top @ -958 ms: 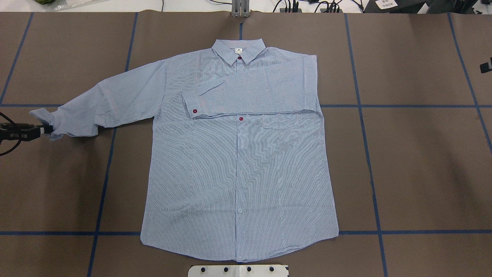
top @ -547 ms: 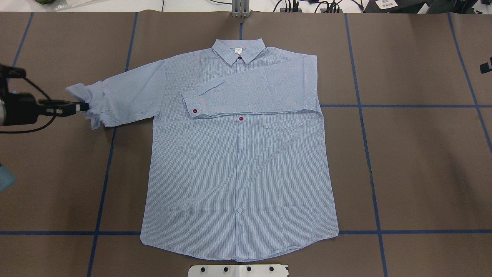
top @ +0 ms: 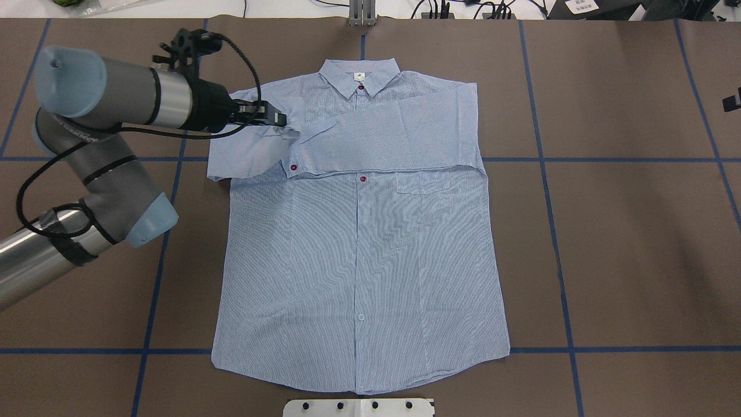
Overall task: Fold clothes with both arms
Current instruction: 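Fold the sleeve across the shirt front and release it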
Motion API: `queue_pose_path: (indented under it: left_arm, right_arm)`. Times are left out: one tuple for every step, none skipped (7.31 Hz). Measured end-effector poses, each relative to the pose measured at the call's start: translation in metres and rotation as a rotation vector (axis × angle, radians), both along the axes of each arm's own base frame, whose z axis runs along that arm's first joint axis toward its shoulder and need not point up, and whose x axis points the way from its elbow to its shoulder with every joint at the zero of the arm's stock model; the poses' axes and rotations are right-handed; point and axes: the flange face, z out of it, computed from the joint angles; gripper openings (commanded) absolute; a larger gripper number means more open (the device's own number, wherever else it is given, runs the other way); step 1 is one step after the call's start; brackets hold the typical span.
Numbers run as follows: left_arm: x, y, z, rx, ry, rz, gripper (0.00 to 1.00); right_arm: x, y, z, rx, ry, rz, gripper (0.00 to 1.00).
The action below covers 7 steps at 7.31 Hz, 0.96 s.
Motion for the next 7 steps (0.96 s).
queue_pose_path:
  left_arm:
    - [0.032,0.010,-0.035,-0.033,0.009,-0.003,0.00]
    - [0.063,0.024,-0.059,-0.053,0.005,-0.018,0.00]
    - [0.089,0.037,-0.069,-0.065,-0.007,-0.035,0.00]
    - [0.119,0.054,-0.068,-0.071,-0.027,-0.059,0.38]
    - [0.154,0.074,-0.067,-0.071,-0.046,-0.081,0.99]
    - [0.188,0.091,-0.070,-0.070,-0.064,-0.098,1.00]
    - [0.216,0.104,-0.079,-0.070,-0.073,-0.112,1.00]
  right_arm:
    - [0.000,0.000,0.000,0.000,-0.001,0.000,1.00]
    - [0.000,0.000,0.000,0.000,-0.001,0.000,1.00]
    - [0.000,-0.001,0.000,0.000,-0.001,0.000,1.00]
    - [0.000,-0.001,0.000,0.000,-0.001,0.001,1.00]
    - [0.000,-0.001,0.000,0.000,-0.001,0.001,1.00]
    - [0.000,-0.001,-0.001,-0.001,-0.001,0.001,1.00]
    - [0.000,-0.001,-0.001,0.001,-0.002,0.001,1.00]
